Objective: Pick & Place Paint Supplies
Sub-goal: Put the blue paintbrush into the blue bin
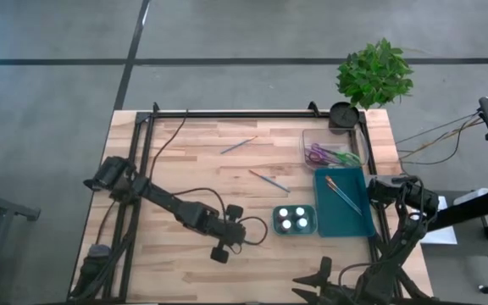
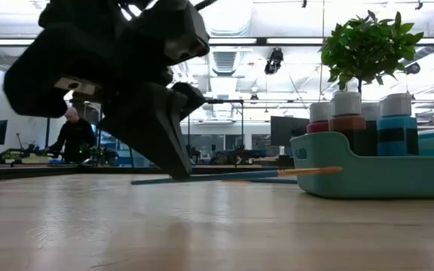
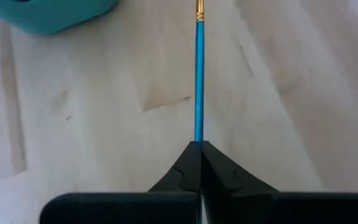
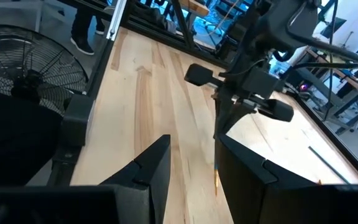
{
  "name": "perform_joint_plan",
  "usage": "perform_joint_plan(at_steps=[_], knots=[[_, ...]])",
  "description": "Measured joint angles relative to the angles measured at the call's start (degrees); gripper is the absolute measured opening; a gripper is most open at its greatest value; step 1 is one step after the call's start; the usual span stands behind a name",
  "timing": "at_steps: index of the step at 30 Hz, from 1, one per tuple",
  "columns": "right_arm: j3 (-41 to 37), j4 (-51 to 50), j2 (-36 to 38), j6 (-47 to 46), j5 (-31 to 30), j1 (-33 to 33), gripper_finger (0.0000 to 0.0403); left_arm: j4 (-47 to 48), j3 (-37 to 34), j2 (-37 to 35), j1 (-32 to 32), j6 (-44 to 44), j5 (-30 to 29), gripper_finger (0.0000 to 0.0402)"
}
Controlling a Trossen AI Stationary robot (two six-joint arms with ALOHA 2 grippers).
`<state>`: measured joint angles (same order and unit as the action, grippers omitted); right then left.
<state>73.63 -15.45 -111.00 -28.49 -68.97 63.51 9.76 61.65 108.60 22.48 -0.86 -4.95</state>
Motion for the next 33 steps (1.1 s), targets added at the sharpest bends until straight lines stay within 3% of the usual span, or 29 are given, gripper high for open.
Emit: perform_joint_plan(at_steps=[7,18,26,33], knots=[[0.0,0.0,0.0,0.0,-0.1,0.0,0.0123,-3.6,0.0,-0.5,1.2,0.7,-0.6,0.0],[-0.2,-0.1,0.0,0.2,-3.1,0.0,0.013,-16.9,0.2,-2.6,4.4,5.1,-0.6,0.0],[-0.2,-0.1,0.0,1.1,-5.7,-0.1,0.022,-23.7,0.3,-3.8,6.4,8.4,-0.6,0.0],[-0.4,-0.1,0.0,1.9,-6.1,-1.1,0.0282,-21.8,0.2,-3.9,6.3,8.4,-0.8,0.0]])
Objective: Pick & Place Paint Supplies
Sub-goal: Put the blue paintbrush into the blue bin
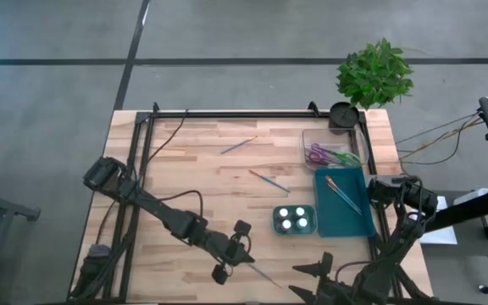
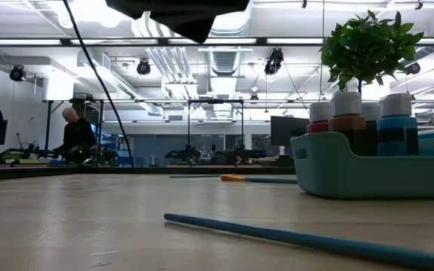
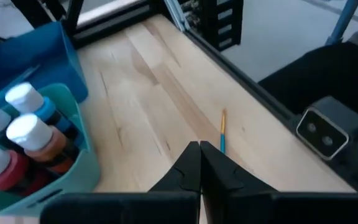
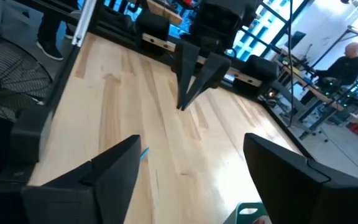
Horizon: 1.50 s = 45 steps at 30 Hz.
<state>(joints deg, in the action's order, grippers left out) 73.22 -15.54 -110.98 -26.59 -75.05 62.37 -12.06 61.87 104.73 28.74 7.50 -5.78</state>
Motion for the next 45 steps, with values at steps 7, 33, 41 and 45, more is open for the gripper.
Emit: perform_joint_plan(at_steps=[7,33,41,45], knots=[[-0.1,0.1,0.0,-0.2,1.2,-0.1,0.0294,4.2,0.0,0.9,0.0,-0.4,2.0,0.0025],[-2.4,11.2,-7.1,-10.6,20.2,-1.7,0.0294,4.6,4.2,9.5,-1.2,3.0,2.2,0.0068],[-2.7,13.1,-10.2,-20.7,20.7,-2.7,0.0294,4.7,4.2,6.3,-0.7,3.0,1.5,0.0068],[-2.2,15.3,-12.6,-25.4,21.2,-3.3,0.0294,5.2,4.2,5.6,-0.2,3.1,1.1,0.0068]])
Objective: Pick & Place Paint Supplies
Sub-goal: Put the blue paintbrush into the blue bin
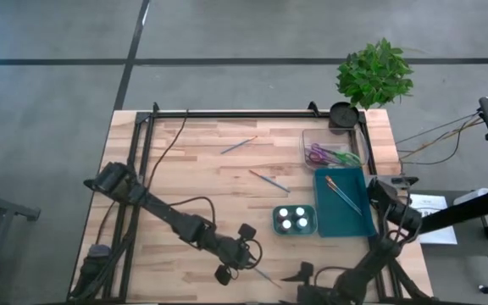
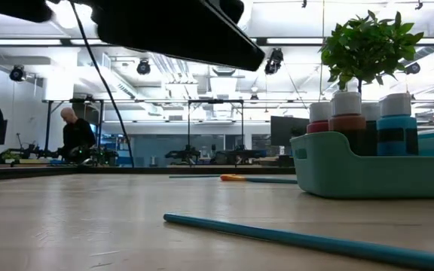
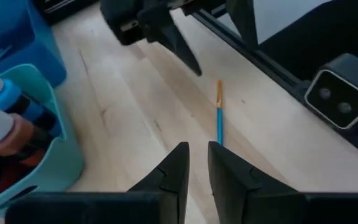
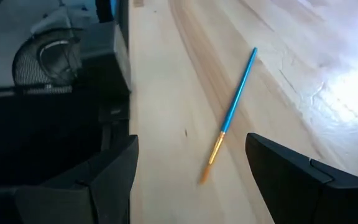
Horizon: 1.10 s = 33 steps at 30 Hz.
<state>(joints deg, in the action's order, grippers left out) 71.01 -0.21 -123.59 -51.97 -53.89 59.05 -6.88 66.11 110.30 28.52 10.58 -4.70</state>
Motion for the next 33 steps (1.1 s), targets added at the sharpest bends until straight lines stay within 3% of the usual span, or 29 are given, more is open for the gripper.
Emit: perform_joint_plan(at_steps=[9,18,33], knots=[[2.7,-9.8,-0.8,-11.3,3.3,-1.6,0.0272,3.2,0.0,0.0,1.4,0.1,-0.2,0.0068],[3.6,-11.1,-1.0,-11.2,8.6,-2.6,0.0201,3.9,0.0,0.0,1.9,0.1,-0.2,0.0068],[6.9,-17.2,-5.4,-15.5,9.6,-2.9,0.0172,4.2,0.0,-0.8,2.6,-1.5,-0.2,0.0068]])
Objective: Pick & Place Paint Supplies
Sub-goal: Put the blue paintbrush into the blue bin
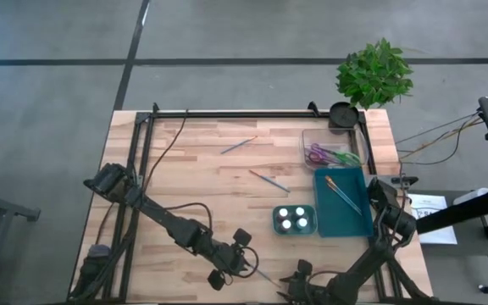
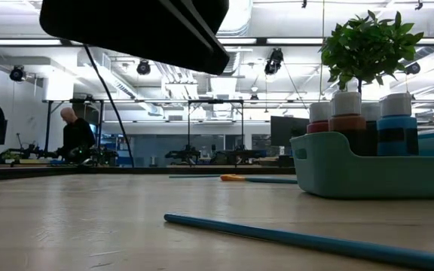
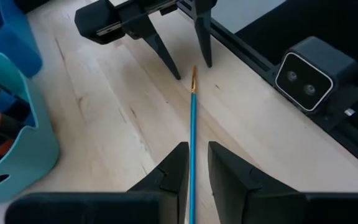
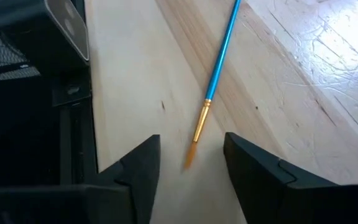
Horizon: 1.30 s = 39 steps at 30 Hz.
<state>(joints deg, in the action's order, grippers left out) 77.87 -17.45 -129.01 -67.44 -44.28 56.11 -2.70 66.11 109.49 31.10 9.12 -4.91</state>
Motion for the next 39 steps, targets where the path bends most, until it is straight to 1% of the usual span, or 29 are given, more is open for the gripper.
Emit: perform_joint_plan(at_steps=[3,8,9,10,14,19,24,27,29,31,33,36,39], knots=[[-0.2,-0.4,0.0,-0.7,0.7,0.0,0.0134,0.0,0.0,0.0,0.2,-0.2,0.0,0.0068],[-0.3,-0.5,0.0,-0.9,1.9,-0.1,0.0038,0.0,0.0,0.0,0.4,-0.2,0.0,0.0068],[-0.3,-0.3,0.0,-0.8,2.0,-0.1,0.0023,0.0,0.0,0.0,0.4,-0.2,0.0,0.0068],[-0.3,-0.1,0.0,-0.8,2.2,-0.1,0.0017,0.0,0.0,0.0,0.4,-0.4,0.0,0.0068],[0.2,0.2,0.0,0.8,2.1,0.1,0.0009,0.4,0.0,0.0,0.5,-0.6,0.0,0.0068],[1.7,-2.1,0.6,4.0,-1.0,1.3,0.0008,1.5,0.0,0.0,0.7,-0.8,0.0,0.0068],[1.6,-4.9,1.8,4.0,-0.9,1.9,0.0007,3.7,0.0,-1.1,0.8,-1.2,-0.1,0.0068],[1.7,-6.2,2.3,4.2,-0.8,2.3,0.0007,8.0,0.0,-3.1,1.2,-2.1,-2.8,0.0068],[2.2,-8.1,2.6,4.2,-0.9,2.6,0.0007,12.0,0.0,-5.0,1.6,-2.5,-6.1,0.0068],[3.2,-10.3,2.8,4.3,-2.2,3.1,0.0007,16.4,0.0,-6.8,1.8,-4.1,-10.1,0.0068],[5.0,-13.7,3.1,4.3,-3.9,3.5,0.0007,20.5,-0.1,-8.6,2.0,-5.8,-12.8,0.0068],[8.5,-20.6,3.4,3.1,-7.5,4.1,0.0007,22.1,-1.3,-11.2,2.1,-7.7,-14.7,0.0068],[12.1,-27.8,3.5,1.6,-10.2,4.6,0.0007,22.3,-3.6,-13.4,2.3,-9.0,-15.3,0.0068]])
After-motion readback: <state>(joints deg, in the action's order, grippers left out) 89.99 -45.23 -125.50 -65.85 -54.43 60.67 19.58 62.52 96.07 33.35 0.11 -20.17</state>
